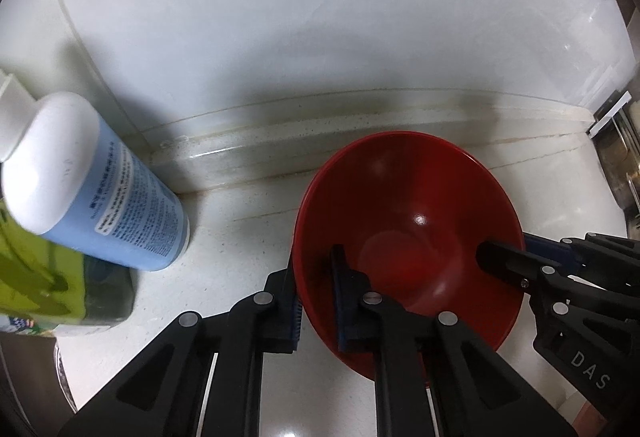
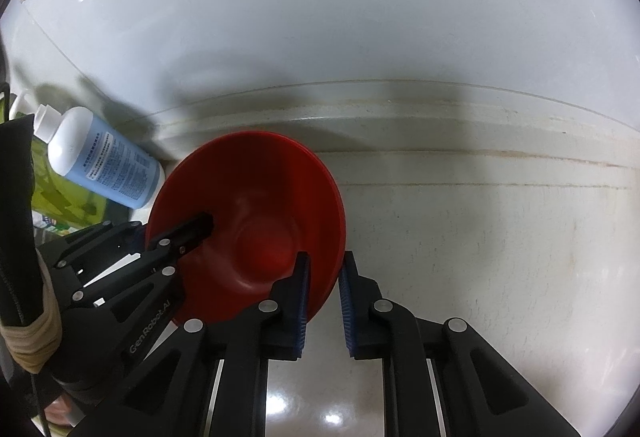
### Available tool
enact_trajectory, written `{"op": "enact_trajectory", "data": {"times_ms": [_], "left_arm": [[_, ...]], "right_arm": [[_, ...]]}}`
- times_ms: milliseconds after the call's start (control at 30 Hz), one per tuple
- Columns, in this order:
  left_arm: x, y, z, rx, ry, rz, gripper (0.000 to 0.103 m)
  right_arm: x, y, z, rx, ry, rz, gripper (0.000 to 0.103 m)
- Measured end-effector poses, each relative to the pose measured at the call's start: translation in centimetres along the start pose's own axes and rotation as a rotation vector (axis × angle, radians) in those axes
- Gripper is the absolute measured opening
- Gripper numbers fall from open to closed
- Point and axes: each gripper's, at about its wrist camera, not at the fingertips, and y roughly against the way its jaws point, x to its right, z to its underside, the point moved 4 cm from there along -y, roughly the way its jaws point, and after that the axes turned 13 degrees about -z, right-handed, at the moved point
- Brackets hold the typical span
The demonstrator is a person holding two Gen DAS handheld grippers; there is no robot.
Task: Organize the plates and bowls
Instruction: 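Lift the red-and-black bowl with both grippers and carry it over the pink bowl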
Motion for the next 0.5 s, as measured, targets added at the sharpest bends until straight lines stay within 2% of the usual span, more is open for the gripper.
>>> {"op": "enact_trajectory", "data": {"times_ms": [300,500], "left_arm": [[-0.7,4.2,1.2,0.058,0.024,0.027,0.014],[0.4,8.0,2.1,0.105,0.013,0.038,0.014]], "right_arm": [[-0.5,3.4,0.6,0.049,0.014,-0.001,0.016],[-2.1,6.3,2.4,0.106,0.039,0.013,0.016]]}}
